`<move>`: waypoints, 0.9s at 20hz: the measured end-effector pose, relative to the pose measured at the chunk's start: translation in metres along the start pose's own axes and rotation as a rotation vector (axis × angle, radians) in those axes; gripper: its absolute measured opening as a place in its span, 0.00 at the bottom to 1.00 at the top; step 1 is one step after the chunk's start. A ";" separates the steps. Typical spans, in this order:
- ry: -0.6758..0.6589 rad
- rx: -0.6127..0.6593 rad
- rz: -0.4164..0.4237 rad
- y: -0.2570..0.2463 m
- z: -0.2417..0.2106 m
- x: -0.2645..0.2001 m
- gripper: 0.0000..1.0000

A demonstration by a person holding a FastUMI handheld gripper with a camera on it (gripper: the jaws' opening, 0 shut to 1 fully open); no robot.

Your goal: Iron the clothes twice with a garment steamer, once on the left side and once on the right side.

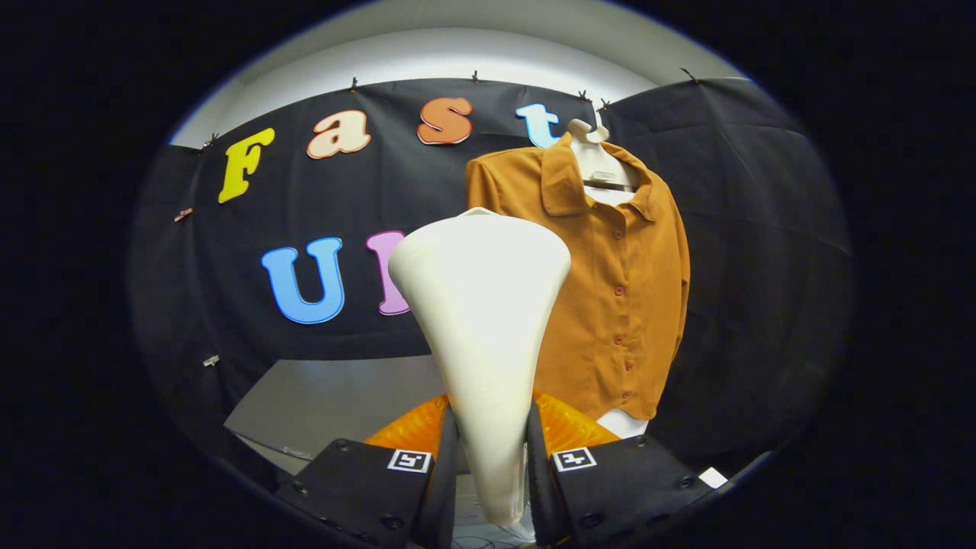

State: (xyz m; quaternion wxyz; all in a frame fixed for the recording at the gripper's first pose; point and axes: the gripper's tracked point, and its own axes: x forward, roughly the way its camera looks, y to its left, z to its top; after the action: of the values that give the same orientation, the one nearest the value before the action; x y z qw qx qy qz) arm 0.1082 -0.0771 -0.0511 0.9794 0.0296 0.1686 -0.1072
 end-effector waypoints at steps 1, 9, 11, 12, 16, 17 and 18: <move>-0.013 0.000 0.017 0.011 0.002 -0.008 0.43; -0.128 -0.032 0.082 0.072 0.005 -0.078 0.43; -0.152 -0.033 0.087 0.070 -0.001 -0.099 0.43; -0.163 -0.029 0.088 0.072 -0.002 -0.108 0.43; -0.187 -0.002 0.098 0.076 -0.003 -0.129 0.43; -0.188 0.001 0.096 0.076 -0.004 -0.131 0.43; -0.191 0.002 0.094 0.076 -0.003 -0.133 0.43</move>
State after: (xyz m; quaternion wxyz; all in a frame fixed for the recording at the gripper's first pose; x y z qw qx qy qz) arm 0.0018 0.0240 -0.0079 0.9949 0.0279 0.0726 -0.0638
